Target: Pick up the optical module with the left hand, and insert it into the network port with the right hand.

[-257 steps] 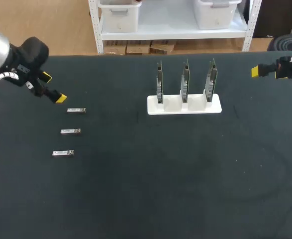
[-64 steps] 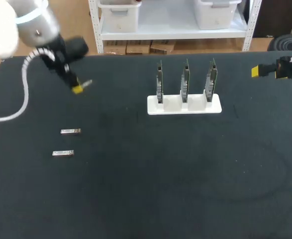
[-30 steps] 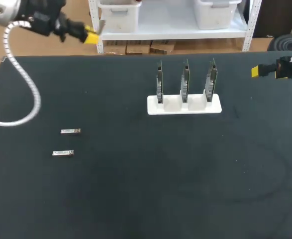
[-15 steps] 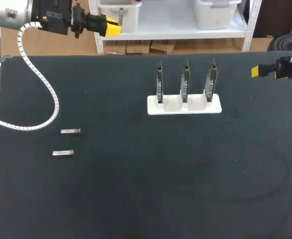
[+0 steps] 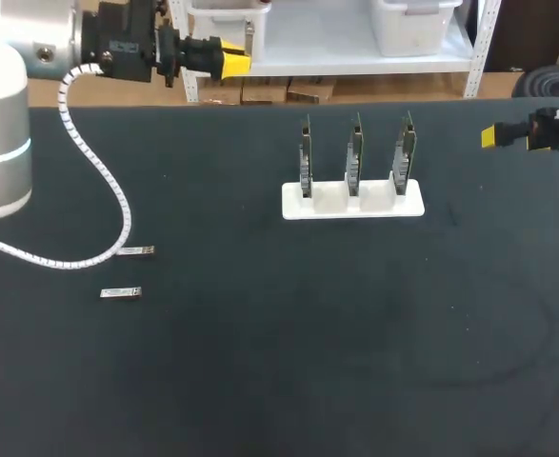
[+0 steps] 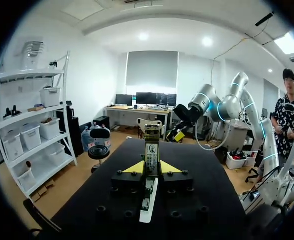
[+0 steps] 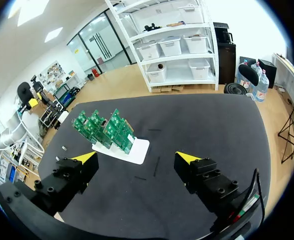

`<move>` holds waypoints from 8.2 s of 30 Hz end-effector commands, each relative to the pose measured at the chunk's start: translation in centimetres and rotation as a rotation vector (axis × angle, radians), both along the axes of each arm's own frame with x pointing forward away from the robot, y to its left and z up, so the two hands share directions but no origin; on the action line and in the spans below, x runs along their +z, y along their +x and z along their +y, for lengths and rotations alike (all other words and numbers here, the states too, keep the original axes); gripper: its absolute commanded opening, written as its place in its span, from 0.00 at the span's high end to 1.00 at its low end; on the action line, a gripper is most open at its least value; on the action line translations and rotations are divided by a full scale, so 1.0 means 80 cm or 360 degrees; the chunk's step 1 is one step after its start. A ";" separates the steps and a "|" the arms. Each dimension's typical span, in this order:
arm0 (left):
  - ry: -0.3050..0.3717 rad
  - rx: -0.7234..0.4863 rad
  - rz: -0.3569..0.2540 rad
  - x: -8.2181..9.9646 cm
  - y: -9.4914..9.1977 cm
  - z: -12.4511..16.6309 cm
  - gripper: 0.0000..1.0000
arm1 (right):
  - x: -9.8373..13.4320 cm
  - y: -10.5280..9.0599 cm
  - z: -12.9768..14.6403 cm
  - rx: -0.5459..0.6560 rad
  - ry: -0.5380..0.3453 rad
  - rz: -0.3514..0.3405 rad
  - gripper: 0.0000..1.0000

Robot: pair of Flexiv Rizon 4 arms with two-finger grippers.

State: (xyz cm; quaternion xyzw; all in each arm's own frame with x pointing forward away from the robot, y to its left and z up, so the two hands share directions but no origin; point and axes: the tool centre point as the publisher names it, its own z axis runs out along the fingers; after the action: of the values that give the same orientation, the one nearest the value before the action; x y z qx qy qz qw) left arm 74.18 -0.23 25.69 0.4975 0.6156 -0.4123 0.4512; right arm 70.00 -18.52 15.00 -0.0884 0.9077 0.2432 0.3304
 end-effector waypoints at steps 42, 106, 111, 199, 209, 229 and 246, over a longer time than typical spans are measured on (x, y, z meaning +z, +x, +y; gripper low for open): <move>-0.0163 -0.0237 -0.0049 -0.039 -0.017 -0.080 1.00 | 0.000 0.000 0.000 0.0000 0.0000 0.0000 0.00; -0.0088 -0.0223 0.0123 -0.099 0.018 -0.095 1.00 | 0.000 0.000 0.000 0.0000 0.0000 0.0000 0.00; -0.0118 -0.0218 0.0134 -0.096 0.019 -0.098 1.00 | 0.000 0.000 0.000 0.0000 0.0000 0.0000 0.00; -0.0147 -0.0186 0.0200 -0.115 0.019 -0.093 1.00 | 0.040 0.032 0.034 0.0726 0.0202 -0.0171 0.00; -0.0147 -0.0186 0.0200 -0.115 0.019 -0.093 1.00 | 0.045 0.046 0.061 0.0703 0.0197 -0.0187 0.00; -0.0147 -0.0186 0.0200 -0.115 0.019 -0.093 1.00 | 0.046 0.049 0.063 0.0740 0.0198 -0.0198 0.00; -0.0147 -0.0186 0.0200 -0.115 0.019 -0.093 1.00 | 0.054 0.090 0.159 0.1342 0.0204 -0.0383 0.00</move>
State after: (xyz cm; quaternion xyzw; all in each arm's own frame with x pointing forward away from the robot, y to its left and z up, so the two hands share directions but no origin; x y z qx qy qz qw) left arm 75.83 -7.73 16.44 0.4848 0.5926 -0.4968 0.4085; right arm 76.09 -6.69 19.91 -0.4291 0.7611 0.3446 0.3433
